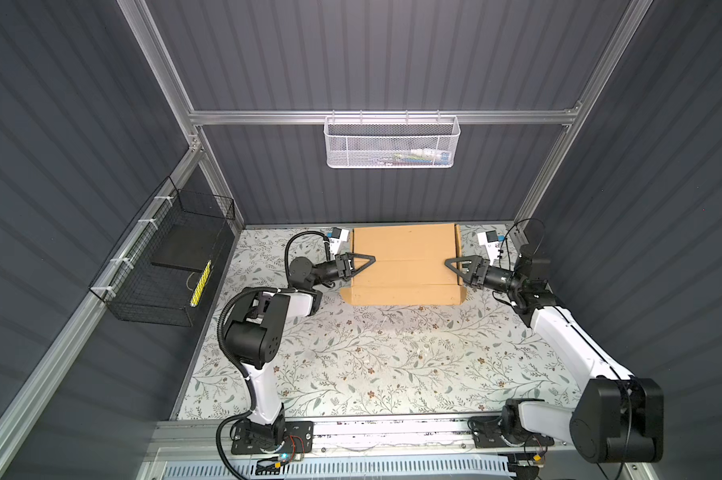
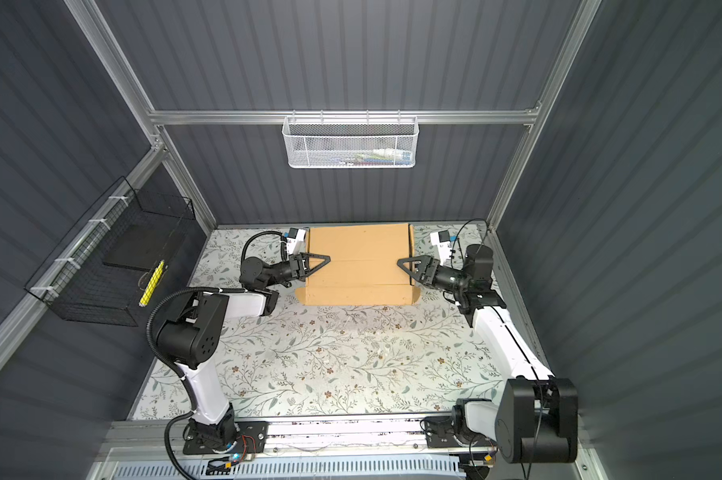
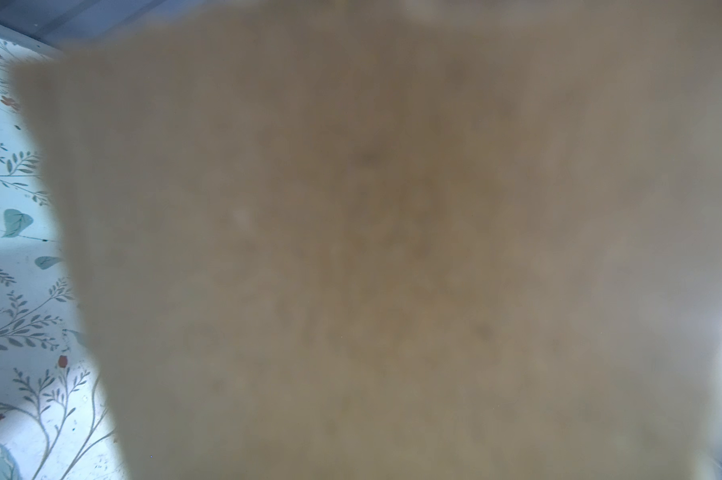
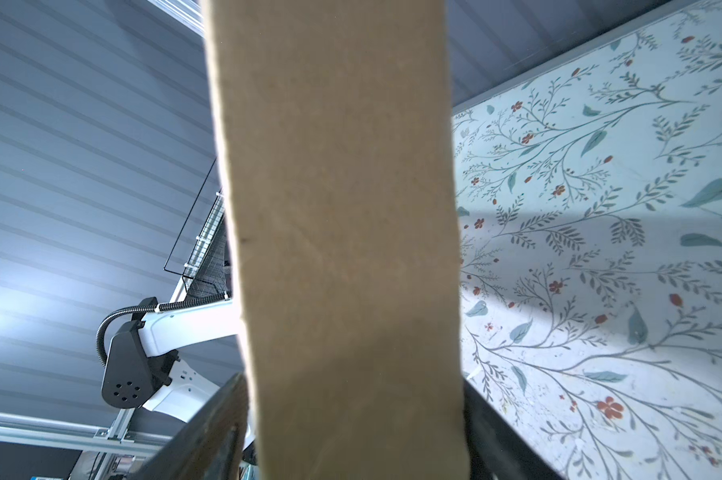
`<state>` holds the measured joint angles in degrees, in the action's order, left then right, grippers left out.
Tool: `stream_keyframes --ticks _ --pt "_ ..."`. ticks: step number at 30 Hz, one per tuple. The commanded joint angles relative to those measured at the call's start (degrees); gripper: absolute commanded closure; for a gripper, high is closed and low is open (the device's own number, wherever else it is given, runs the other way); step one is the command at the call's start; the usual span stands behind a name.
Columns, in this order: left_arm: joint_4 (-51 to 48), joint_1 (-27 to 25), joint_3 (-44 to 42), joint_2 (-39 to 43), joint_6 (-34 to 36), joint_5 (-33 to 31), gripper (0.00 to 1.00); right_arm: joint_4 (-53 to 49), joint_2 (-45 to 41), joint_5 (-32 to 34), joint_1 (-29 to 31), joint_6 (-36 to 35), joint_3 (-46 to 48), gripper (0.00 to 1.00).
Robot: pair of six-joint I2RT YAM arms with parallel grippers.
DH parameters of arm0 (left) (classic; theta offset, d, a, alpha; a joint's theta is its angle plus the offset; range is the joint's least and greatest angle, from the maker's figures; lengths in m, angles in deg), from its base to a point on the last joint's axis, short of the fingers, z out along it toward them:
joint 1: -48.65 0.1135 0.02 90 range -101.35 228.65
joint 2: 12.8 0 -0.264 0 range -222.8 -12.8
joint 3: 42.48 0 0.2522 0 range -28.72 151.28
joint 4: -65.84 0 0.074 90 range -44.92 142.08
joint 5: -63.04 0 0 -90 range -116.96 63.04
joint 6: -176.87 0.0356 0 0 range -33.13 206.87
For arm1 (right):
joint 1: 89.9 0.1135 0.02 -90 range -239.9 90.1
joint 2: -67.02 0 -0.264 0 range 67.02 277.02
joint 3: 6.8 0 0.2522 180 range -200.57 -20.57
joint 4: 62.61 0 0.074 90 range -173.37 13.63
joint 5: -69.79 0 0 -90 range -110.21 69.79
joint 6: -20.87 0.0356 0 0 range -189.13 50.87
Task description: Fold the paper box
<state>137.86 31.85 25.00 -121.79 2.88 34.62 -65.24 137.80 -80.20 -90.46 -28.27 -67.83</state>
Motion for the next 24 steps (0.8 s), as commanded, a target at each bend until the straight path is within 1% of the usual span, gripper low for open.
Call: stream_keyframes --ticks 1,6,12,20,24 --pt "1.94 0.93 -0.71 2.19 -0.86 -0.62 0.53 1.17 -2.07 -0.72 -1.46 -1.3 1.33 0.25" --pt "1.94 2.16 -1.53 2.29 -3.29 -1.7 0.54 0.32 -4.75 1.38 -4.28 -3.32 3.18 0.25" --pt "1.98 3.94 -0.55 -0.1 -9.58 -1.89 0.54 -4.44 -6.36 8.17 -5.07 -10.77 3.49 0.24" --pt "1.86 4.67 2.8 -4.05 -19.32 -2.55 0.54 -1.7 -6.1 12.88 -5.06 -16.9 4.73 0.24" --pt "1.85 4.76 3.88 -6.3 -26.04 -3.13 0.55 -0.27 -5.76 14.03 -4.9 -20.99 4.99 0.23"
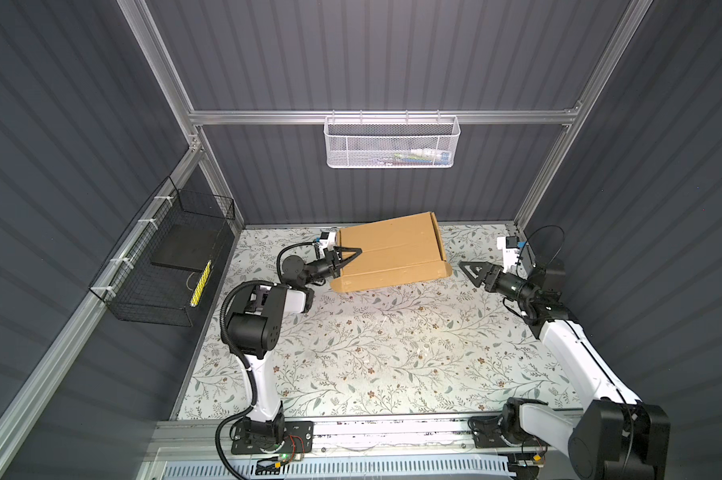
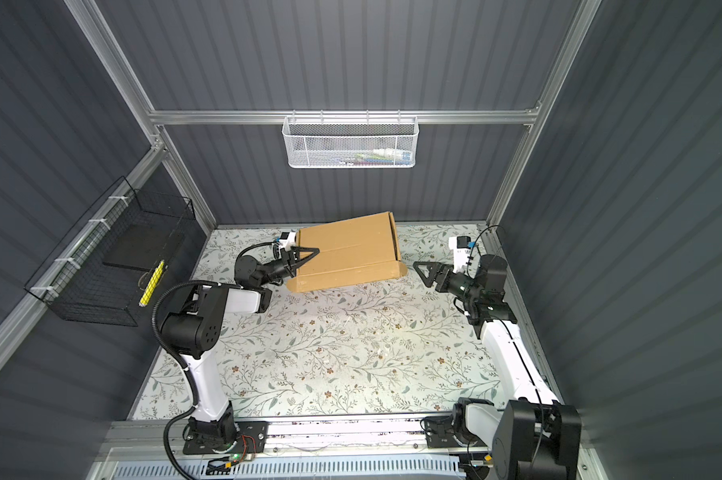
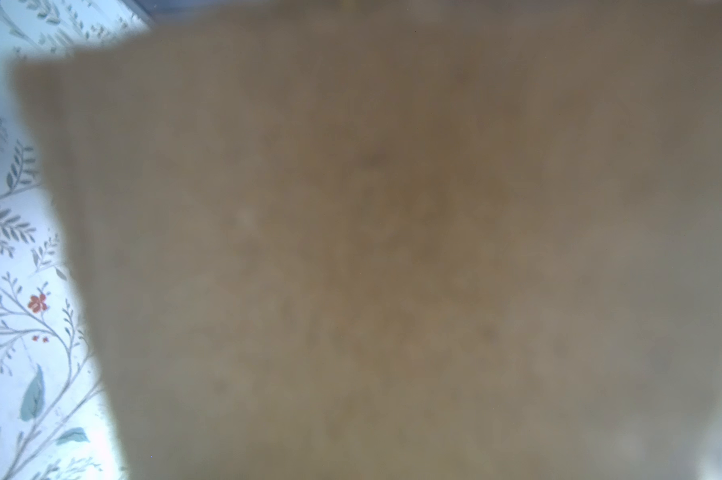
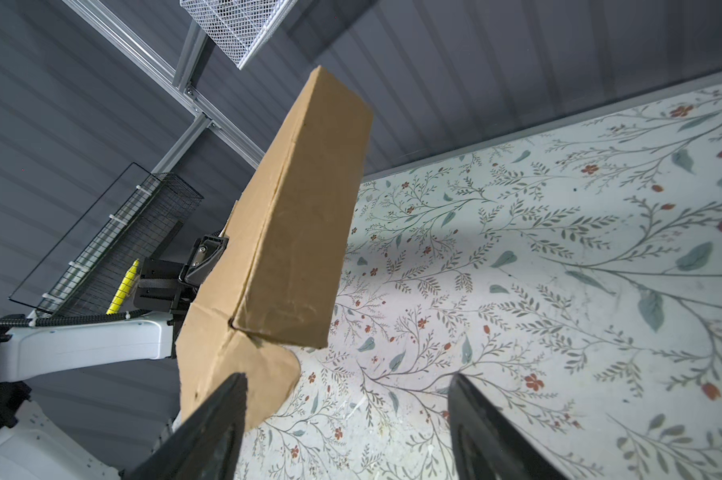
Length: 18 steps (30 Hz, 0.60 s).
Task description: Fold the paper box
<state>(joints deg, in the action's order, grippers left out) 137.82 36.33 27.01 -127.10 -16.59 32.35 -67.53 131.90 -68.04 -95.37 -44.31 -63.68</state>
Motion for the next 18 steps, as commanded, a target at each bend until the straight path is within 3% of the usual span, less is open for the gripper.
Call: stream_keyframes --ticks 1,8,18 --pt "1.89 0.36 1.84 -1.54 -8.3 -1.01 0.56 2.06 0.49 1.77 0.1 -6.31 0.75 0.23" --pt "0.06 0.36 0.4 -2.2 -14.04 -4.31 0.57 5.79 2.21 3.69 1.84 -12.81 3.08 0.23" --pt "-20.5 0.36 -1.85 6.08 -7.74 -6.0 0.59 5.94 3.32 6.77 4.33 -21.22 3.81 0.22"
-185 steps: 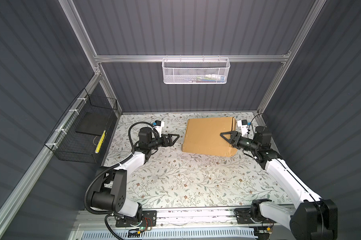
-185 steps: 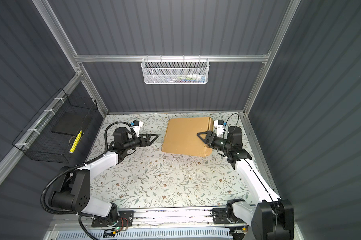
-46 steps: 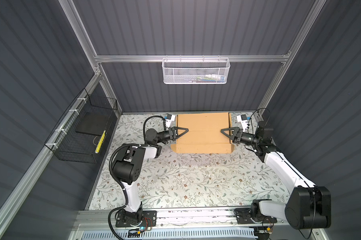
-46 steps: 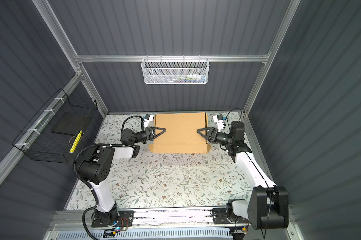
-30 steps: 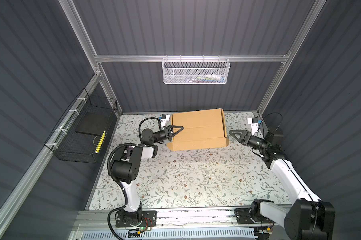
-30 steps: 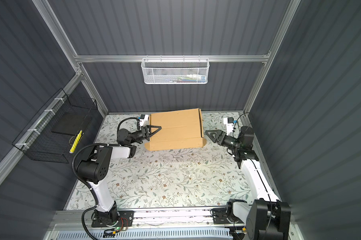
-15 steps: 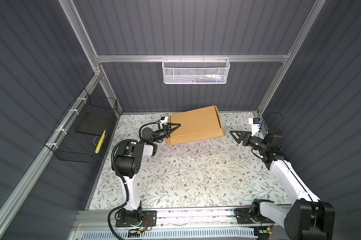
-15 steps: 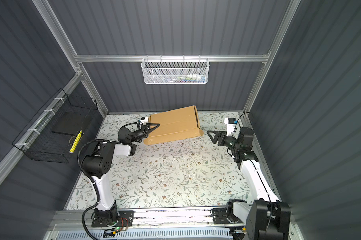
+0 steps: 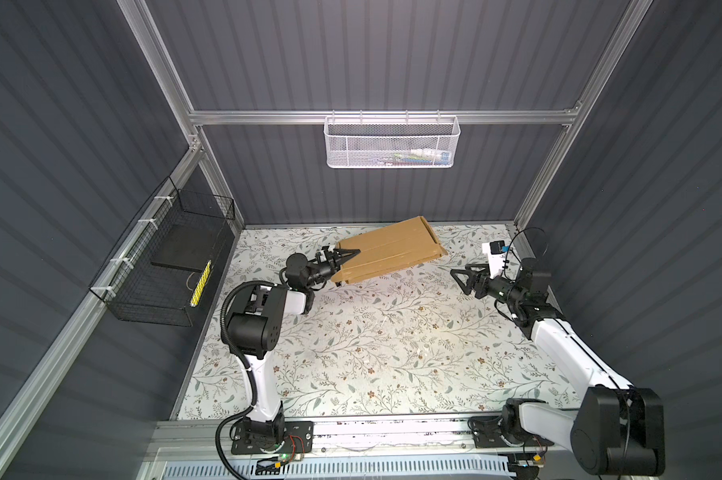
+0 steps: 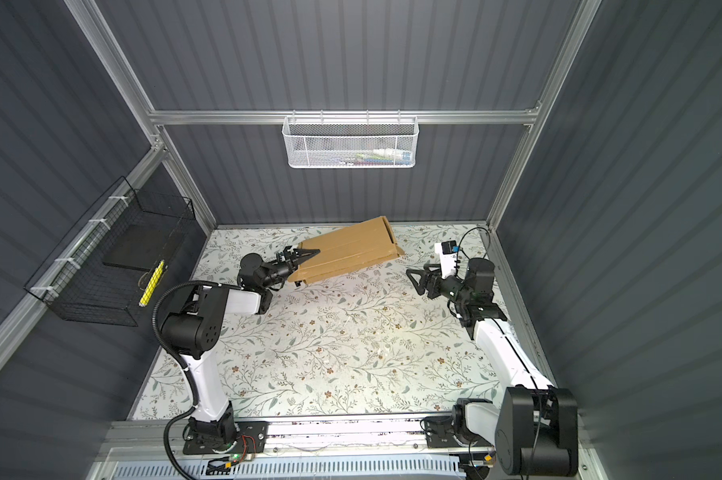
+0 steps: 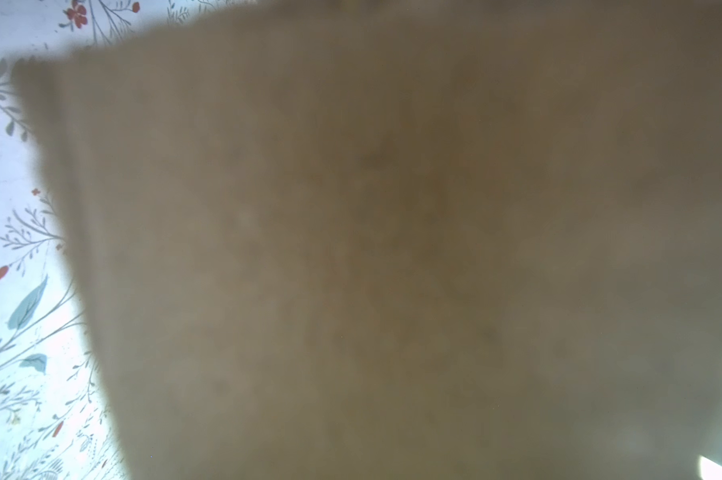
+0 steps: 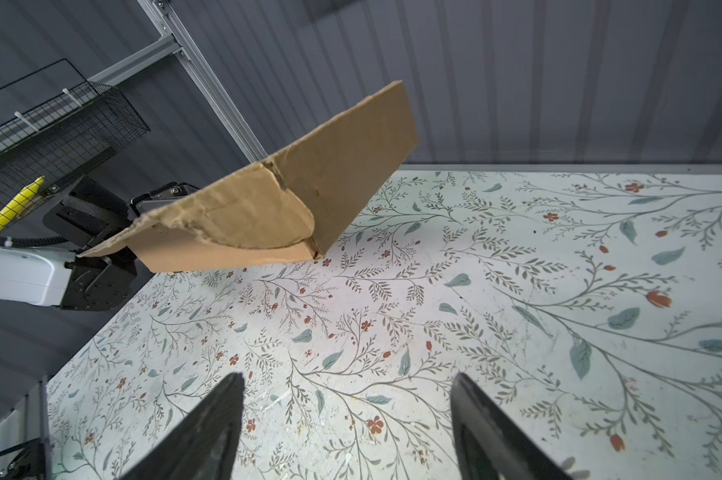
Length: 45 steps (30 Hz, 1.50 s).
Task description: Fold the paper box
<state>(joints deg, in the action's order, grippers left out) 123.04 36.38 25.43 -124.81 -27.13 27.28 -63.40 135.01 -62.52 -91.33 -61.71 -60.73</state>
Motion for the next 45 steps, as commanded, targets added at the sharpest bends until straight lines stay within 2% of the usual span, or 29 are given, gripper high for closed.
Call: stream_keyframes --ticks 1,9,21,32,45 --pt "-7.69 0.32 -0.23 4.44 3.45 -0.84 0.59 2.12 0.3 1.21 0.33 -4.22 1.05 0.22" --pt "-20.6 0.32 0.23 9.23 5.9 -0.39 0.59 4.64 0.98 0.62 1.77 -8.42 2.7 0.22" --pt "-57.7 0.39 6.08 17.21 19.1 1.48 0.58 7.26 -0.12 0.66 6.01 -15.92 6.53 0.2" --pt "-71.32 1.92 7.57 18.75 18.4 3.36 0.62 6.1 -2.47 3.08 9.72 -20.41 8.5 0.2" --pt "-88.75 3.54 14.05 19.61 22.15 4.73 0.67 4.65 -3.56 4.24 13.54 -23.77 10.98 0.18"
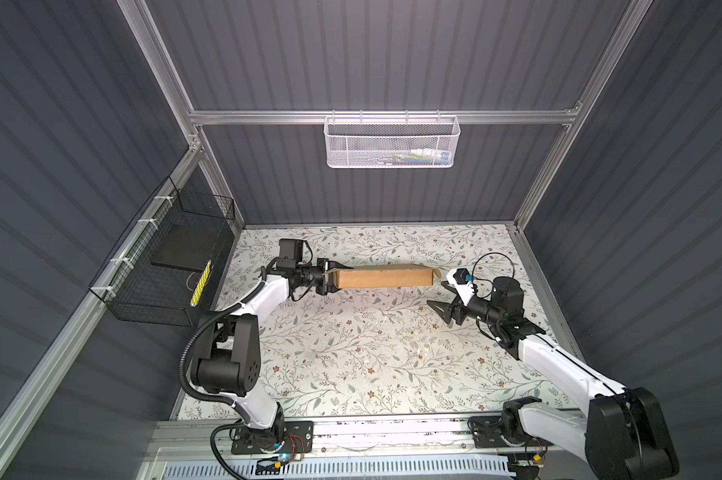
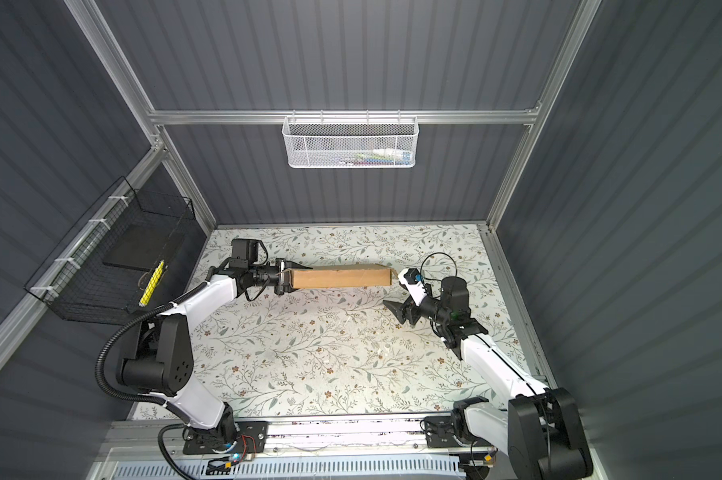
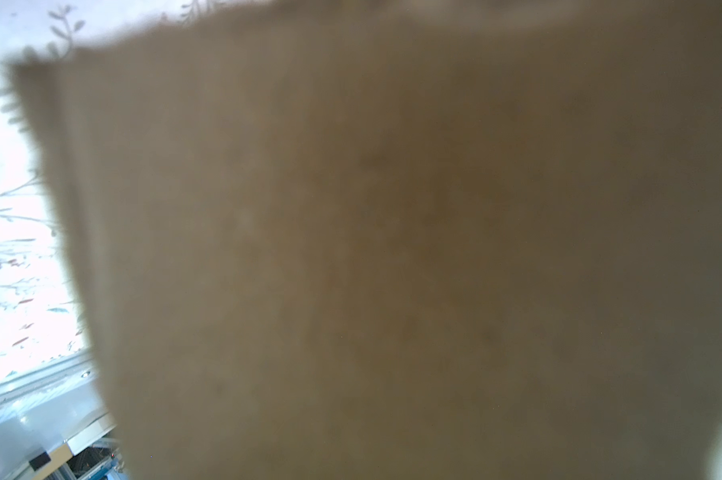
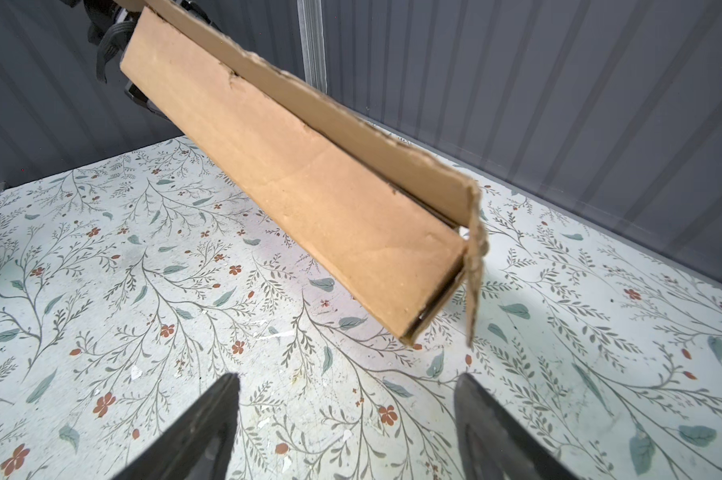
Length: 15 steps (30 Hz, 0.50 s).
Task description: Fold the paper box
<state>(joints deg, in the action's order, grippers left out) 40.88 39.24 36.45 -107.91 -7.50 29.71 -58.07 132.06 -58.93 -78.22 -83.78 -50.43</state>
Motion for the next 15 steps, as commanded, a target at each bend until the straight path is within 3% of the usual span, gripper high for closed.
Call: stream_keyframes --ticks 1,7,15 --pt "-9.17 1.0 3.92 2.91 3.68 2.53 0.67 -0.51 -2.3 0.87 0.45 -1.77 0.99 0.18" --pt "-26.9 3.49 9.4 1.18 14.12 6.29 0.68 1.03 -2.72 -0.11 1.35 -1.78 1.62 0.18" --pt "-57.82 5.93 23.76 -7.25 36.79 7.92 0.68 1.76 -1.88 2.72 6.07 -2.82 1.69 0.18"
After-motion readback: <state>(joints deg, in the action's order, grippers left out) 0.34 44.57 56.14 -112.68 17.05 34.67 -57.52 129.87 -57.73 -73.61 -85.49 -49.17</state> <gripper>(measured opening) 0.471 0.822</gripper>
